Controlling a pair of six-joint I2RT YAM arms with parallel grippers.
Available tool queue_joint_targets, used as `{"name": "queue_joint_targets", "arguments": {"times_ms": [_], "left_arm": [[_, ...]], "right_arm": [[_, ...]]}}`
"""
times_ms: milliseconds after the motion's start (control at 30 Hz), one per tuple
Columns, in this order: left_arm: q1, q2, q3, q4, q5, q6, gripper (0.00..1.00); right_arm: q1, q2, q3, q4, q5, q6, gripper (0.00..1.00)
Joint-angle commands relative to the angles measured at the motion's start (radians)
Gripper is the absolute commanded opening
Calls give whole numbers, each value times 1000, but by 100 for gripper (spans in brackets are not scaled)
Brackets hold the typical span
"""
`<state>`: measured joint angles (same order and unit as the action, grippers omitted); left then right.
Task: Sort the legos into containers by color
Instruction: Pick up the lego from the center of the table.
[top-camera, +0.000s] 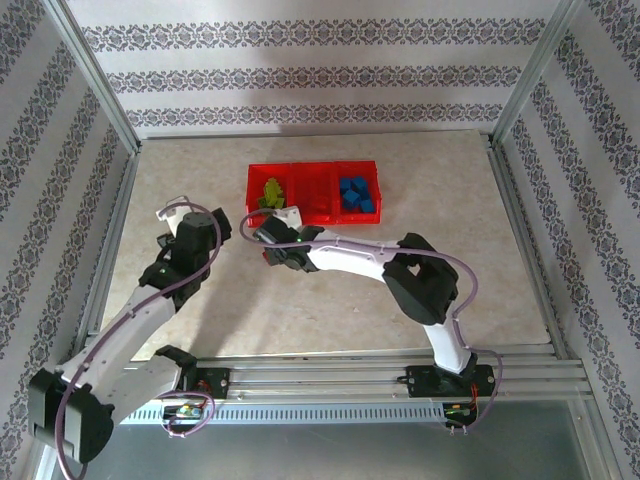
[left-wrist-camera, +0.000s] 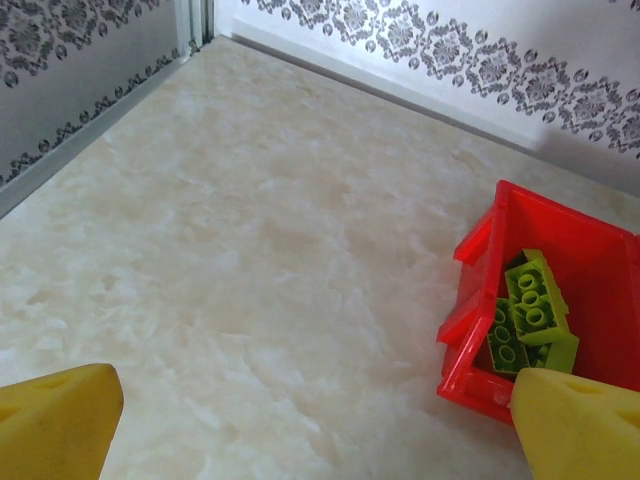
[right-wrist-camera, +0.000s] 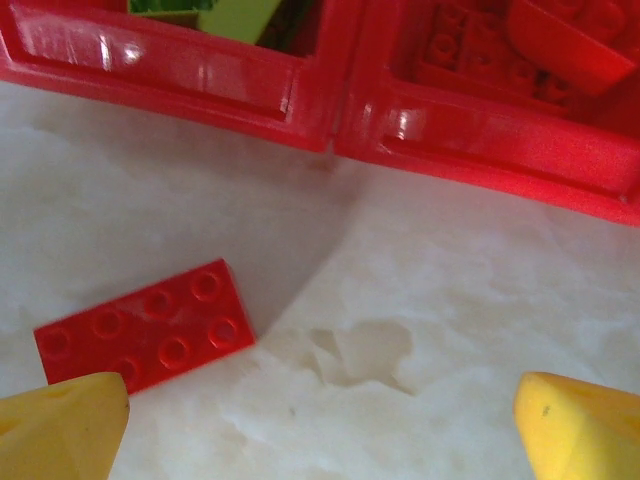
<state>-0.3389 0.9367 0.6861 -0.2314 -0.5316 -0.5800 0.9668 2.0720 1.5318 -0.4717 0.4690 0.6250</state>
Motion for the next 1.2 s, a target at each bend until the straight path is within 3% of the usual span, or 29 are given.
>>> {"name": "queue_joint_targets", "arguments": {"times_ms": [0,600,867,1167], "left_arm": [[13,-46,-35,38,-26,31,100],[16,-37,-65,39,17,22,100],[15,-28,-64,46,20,17,100],[16,-30,-66,42,15,8,100]], "right_arm": [[10,59,75,-34,0,6,98],[7,268,322,-142,34,12,98],[1,287,313,-157,4,15,98],[0,182,169,-128,18,37,98]]}}
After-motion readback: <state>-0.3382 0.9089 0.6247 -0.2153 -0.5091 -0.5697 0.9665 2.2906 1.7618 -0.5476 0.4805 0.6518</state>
